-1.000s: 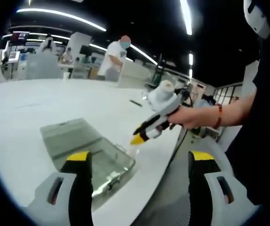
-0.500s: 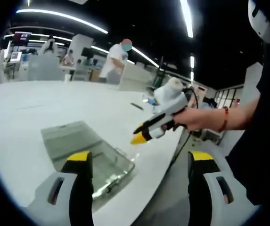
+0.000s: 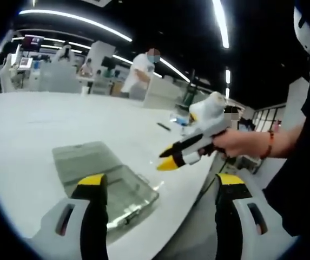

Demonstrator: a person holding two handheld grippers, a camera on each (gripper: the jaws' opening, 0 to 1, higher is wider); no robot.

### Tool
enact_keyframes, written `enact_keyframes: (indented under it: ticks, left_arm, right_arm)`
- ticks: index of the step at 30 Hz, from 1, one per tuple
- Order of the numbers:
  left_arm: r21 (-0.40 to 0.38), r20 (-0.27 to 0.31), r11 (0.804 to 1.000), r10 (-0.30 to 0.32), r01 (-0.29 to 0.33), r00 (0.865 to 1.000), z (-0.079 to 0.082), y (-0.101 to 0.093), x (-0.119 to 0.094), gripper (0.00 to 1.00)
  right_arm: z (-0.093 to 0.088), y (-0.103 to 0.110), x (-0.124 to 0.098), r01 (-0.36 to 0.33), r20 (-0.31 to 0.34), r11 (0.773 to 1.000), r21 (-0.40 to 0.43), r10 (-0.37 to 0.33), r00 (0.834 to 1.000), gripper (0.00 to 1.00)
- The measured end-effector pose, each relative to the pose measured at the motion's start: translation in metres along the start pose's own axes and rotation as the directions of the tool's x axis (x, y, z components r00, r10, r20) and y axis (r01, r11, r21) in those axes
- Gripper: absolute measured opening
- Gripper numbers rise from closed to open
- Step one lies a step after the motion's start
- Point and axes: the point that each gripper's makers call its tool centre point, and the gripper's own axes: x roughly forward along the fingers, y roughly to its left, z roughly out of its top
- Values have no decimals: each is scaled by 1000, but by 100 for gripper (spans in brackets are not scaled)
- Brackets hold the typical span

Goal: Insert the divider into the dual guide fixture by aligning both edges with the guide slots and pushing it downward to the bottom, including one-sided entry, uneven engagement, binding, and posture correction.

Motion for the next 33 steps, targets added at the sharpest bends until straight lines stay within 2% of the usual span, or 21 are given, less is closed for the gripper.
enact_keyframes:
  ticks: [13,19,25,33]
  left_arm:
    - [-36,40,998,44,-42,998,8,4,-2,75]
    - [-96,31,993,72,-68,997,6,8,-3,73]
    - [-122,84,989,93,-83,992,13,12,-3,73]
    - [-186,92,977,128,-109,987,15,18,-3,71]
  right_arm:
    - [18,30,-8,-54,53,995,-79,58,997,28]
    - [21,39,-13,-69,72,993,-92,76,995,28]
    - [23,52,-17,-99,76,986,-132,110,991,28]
    - [29,62,-22,-108,104,980,-169,126,987,28]
